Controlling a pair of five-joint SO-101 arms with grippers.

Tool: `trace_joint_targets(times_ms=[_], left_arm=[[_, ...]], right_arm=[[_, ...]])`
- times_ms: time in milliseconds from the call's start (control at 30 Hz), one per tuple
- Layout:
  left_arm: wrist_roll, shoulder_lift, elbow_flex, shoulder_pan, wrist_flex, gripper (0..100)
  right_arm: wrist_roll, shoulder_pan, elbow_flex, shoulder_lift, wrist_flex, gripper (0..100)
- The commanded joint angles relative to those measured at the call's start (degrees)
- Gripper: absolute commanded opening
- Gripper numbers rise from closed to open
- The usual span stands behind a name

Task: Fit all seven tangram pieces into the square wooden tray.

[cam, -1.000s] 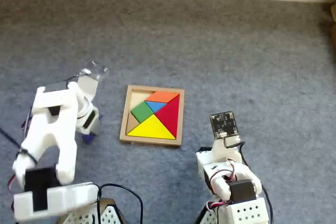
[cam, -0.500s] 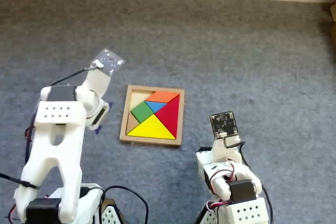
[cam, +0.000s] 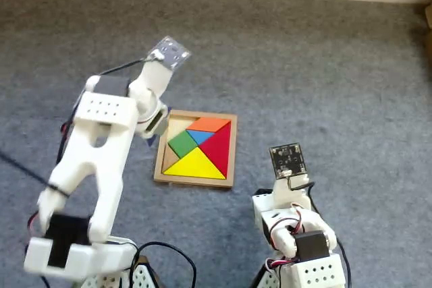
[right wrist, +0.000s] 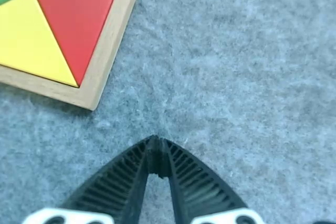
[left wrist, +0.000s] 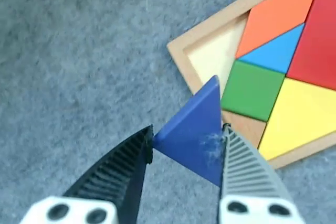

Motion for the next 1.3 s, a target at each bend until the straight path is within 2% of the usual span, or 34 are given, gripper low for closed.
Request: trace_joint_targets(times_ms=[0,233,433,633,733,867,1267], left_arm=[[0.3,4.9,-8.7,3.0,1.8,7],[0.1,18.4,-23.0,6.6,7.6,7],[-6.3,29.8,-34.9,6.5,14.1,7],[-7.0,37.1,-45.0,6.6,20.7,8],[-6.9,39.3,-48.9,6.5,22.5,13],[-6.9,40.7,-50.8,5.5,22.9,20],[-7.1,40.7,-50.9,5.6,24.5,20]], right_arm=[[-0.5,-0.1,8.5,-0.9,0.4,0.6],[-0.5,-0.1,8.5,-0.9,0.4,0.6],[-0.5,-0.1,8.5,-0.9,0.4,0.6],[-0.5,-0.1,8.5,-0.9,0.4,0.6],[-0.5,-0.1,8.5,-0.9,0.4,0.6],[-0.5,-0.1,8.5,-0.9,0.4,0.6],[-0.5,-0.1,8.5,-0.9,0.4,0.6]])
